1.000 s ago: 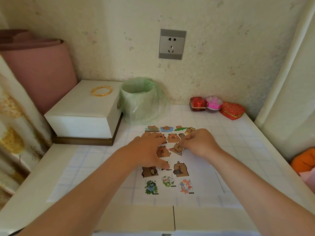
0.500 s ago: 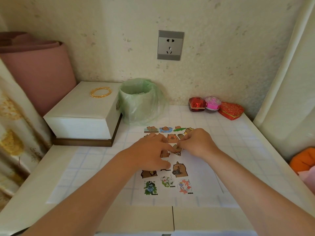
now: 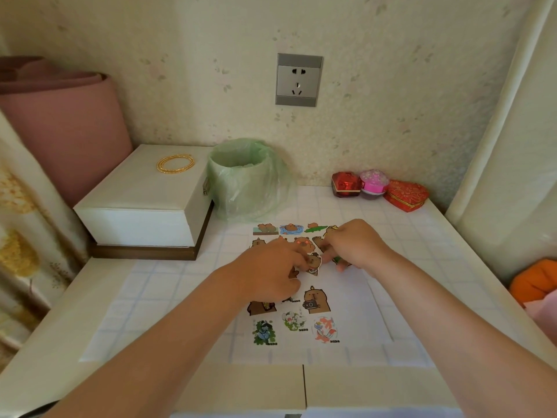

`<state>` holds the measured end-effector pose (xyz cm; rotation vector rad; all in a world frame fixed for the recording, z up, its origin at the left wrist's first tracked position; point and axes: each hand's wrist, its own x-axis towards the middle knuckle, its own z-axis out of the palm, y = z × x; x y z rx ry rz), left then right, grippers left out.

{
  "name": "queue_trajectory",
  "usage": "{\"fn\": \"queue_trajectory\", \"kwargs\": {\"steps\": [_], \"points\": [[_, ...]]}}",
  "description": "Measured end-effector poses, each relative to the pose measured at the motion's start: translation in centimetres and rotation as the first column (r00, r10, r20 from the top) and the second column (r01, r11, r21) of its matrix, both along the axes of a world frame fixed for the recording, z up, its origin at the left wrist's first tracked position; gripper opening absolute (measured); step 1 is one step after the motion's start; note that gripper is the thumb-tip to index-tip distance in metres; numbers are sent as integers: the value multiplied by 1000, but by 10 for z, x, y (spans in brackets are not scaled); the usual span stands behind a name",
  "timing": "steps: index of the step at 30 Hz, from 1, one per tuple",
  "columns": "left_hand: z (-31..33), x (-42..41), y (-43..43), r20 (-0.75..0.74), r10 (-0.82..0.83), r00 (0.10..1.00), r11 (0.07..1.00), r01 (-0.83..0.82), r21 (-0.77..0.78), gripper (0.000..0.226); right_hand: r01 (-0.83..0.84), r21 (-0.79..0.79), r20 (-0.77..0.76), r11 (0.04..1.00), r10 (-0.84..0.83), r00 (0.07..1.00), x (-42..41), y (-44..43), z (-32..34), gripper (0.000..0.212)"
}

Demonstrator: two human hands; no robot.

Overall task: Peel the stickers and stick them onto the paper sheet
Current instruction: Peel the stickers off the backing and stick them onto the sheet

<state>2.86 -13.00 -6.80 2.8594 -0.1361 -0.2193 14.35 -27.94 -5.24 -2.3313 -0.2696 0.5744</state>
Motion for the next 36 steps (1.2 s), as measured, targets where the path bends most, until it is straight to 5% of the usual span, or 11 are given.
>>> {"fn": "queue_trajectory", "kwargs": {"steps": [4,8,11,16,29,36], "points": [[-3,-1,1,15,-11,1000,1000,11,-6,42,-37,-165,245,986,77,966,9,-5,-10,30],[-10,-3,1,71,-76,995,997,74,33,44,-225,-159,294,961,264,919,4,-13,-10,31],[-11,-2,3,70,-83,994,996,80,50,45,-428,-311,336,849,520,786,-5,-21,-16,44],[-16,-8,3,81,-145,986,983,134,123,44,-437,-589,402,680,715,572,-17,-31,-23,50],[-17,-25,-13,95,-15,995,995,5,104,44,-445,-521,530,728,685,501,-30,-60,-32,53],[-9,-24,-22,120,-16,993,971,-13,240,42,-515,-442,581,734,672,460,-39,-61,-40,59]]}}
